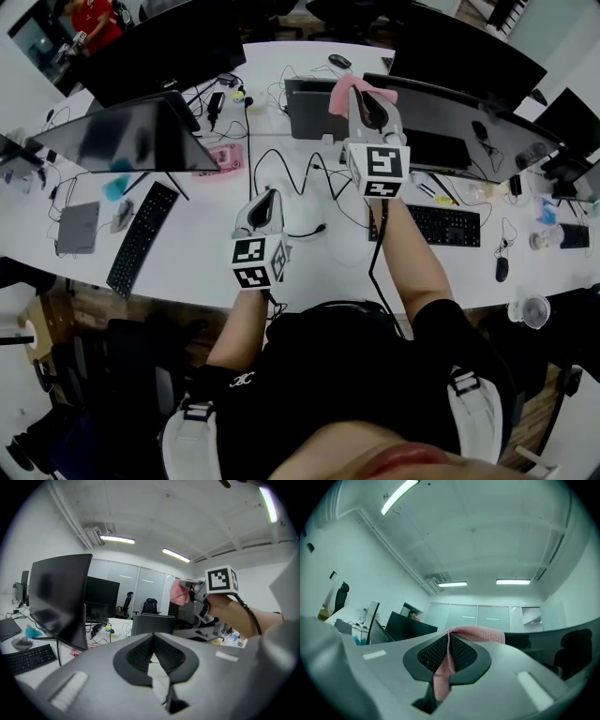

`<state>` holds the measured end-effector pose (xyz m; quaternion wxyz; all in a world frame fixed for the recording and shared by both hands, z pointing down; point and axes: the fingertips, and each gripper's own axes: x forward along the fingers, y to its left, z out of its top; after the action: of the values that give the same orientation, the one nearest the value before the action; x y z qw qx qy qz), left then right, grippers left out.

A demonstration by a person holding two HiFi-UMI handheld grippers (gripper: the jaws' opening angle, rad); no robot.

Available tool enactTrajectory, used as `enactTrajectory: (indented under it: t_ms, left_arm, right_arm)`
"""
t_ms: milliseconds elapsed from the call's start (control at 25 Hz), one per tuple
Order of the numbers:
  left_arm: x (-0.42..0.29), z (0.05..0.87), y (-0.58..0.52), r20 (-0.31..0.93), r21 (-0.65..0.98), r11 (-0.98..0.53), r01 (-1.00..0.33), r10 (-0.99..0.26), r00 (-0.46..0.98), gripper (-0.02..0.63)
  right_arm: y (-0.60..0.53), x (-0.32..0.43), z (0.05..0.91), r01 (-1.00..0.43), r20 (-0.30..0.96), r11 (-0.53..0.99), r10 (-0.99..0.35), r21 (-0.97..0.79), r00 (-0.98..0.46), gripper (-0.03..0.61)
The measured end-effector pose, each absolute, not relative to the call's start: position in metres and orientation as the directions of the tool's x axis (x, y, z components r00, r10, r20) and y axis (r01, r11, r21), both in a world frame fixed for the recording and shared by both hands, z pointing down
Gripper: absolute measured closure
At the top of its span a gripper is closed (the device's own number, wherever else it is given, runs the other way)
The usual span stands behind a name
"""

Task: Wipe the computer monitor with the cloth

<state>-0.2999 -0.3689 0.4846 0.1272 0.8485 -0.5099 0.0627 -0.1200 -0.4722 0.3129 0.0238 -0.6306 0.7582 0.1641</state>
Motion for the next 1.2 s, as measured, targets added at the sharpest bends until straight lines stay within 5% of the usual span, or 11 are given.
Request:
enactTrajectory:
  t_ms: [400,840,1200]
  left_arm:
    - [-0.284,0.466,-0.367,0.203,0.142,-0.461,-0.876,-0.853,0.482,0.565]
    - [-0.188,0.444,-0.361,0.174,0.113,-0.574,-0.811,-0.792,0.585,0.565]
    - [-0.132,0.428,-0.350,0.145,0.080,-0.639,-0.765,-0.752,0.643,0.565]
  right_arm:
    - [-0.421,-0.084,0.277,-0.977,-0.311,0.136,-0.933,0.164,-0.182,0.568]
    - [-0.334,0.028,0.367,-0.994,-0.105,0.046,-0.993,0.101,-0.057,0.568]
    - [-0.306,0.066,0.377,-0.996,-0.090,0.022,-0.995,0.084,-0.030,0.568]
